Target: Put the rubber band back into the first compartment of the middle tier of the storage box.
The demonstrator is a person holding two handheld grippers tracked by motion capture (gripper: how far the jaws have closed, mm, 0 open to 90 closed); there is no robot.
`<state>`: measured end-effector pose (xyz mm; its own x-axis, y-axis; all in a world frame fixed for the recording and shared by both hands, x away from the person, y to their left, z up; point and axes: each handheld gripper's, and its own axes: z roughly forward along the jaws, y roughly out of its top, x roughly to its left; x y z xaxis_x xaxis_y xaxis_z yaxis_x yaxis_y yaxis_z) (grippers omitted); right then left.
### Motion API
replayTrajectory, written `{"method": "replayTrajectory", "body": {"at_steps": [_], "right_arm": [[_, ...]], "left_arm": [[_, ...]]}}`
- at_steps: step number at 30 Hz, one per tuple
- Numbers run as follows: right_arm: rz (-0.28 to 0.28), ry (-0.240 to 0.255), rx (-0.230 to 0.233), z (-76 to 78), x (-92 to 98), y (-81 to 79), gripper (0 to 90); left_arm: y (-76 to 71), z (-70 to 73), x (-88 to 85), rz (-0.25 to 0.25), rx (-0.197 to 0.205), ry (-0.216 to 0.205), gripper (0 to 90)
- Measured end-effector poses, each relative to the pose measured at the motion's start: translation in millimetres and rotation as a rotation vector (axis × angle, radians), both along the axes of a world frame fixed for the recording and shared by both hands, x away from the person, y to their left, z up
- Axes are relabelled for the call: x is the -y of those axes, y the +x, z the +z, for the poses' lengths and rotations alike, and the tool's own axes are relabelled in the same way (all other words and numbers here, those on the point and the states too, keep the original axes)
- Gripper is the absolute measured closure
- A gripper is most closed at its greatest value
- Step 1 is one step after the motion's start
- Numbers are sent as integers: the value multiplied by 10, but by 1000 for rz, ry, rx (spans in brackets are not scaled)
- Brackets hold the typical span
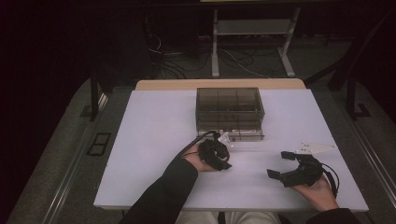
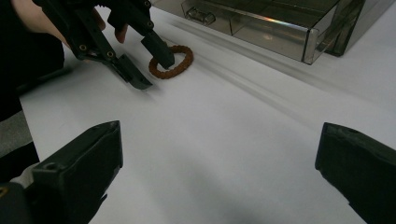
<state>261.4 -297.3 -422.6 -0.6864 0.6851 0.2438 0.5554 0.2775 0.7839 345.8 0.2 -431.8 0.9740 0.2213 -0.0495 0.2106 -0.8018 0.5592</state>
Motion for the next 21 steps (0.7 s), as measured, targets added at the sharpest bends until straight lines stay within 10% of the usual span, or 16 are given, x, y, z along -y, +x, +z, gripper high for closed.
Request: {"method": "replayTrajectory", "body": {"at_steps": [21], "right_arm": [[-4, 3, 1, 0, 2, 0, 2]], "left_arm": [[38, -15, -27, 6, 12, 1, 824]]}}
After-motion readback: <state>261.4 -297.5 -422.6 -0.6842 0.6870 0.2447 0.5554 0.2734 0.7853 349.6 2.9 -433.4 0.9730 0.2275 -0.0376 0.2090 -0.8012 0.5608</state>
